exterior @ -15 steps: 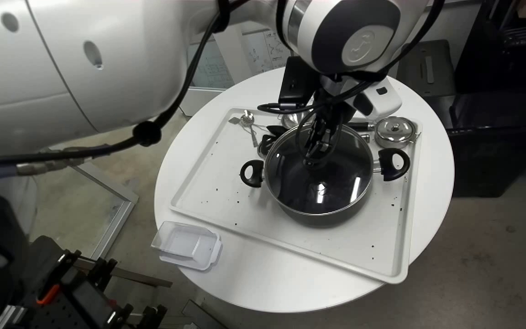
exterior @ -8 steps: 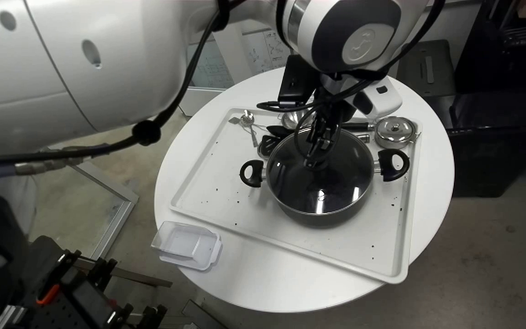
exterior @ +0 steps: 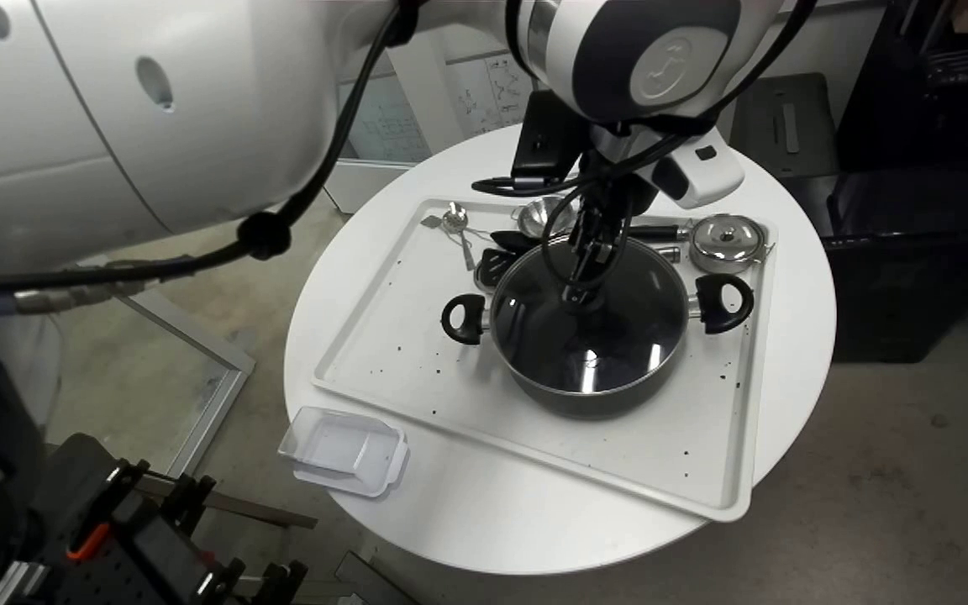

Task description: Put the lid on the pot

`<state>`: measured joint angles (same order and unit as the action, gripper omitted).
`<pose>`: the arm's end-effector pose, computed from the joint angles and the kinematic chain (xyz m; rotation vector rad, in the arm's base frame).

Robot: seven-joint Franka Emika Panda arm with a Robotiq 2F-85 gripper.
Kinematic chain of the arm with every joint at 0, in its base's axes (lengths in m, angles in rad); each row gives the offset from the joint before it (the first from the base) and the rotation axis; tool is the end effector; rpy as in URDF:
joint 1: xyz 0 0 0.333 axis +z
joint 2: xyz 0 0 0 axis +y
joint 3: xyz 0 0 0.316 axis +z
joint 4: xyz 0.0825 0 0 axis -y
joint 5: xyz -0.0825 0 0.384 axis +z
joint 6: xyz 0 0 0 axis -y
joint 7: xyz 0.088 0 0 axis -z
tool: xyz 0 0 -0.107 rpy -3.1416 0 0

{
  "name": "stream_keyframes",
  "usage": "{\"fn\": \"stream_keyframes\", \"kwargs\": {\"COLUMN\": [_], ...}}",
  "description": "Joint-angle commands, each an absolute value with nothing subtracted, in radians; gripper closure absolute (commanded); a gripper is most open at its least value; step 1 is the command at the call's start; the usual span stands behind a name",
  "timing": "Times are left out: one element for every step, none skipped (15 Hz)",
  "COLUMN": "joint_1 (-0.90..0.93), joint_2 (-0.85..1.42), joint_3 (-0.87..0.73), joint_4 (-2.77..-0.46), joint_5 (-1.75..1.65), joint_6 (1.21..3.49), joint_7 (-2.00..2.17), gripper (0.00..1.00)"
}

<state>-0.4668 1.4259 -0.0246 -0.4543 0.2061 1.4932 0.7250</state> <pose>0.6834 -0.3270 0.1282 -2.4135 1.6949 0.6065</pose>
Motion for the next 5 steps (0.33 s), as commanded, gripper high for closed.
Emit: {"fn": "stream_keyframes", "kwargs": {"joint_1": [-0.453, -0.447, -0.439, -0.431, -0.422], "joint_2": [1.399, 1.388, 1.376, 1.364, 1.355], "joint_3": [-0.028, -0.027, -0.028, -0.029, -0.029], "joint_4": [-0.446, -0.446, -0.451, -0.459, -0.461], "joint_5": [0.209, 0.207, 0.203, 0.200, 0.196], "joint_6": [1.521, 1.533, 1.550, 1.564, 1.573], "joint_7": [0.738, 0.731, 0.724, 0.718, 0.715], "gripper": [0.00, 0.00, 0.00, 0.00, 0.00]}}
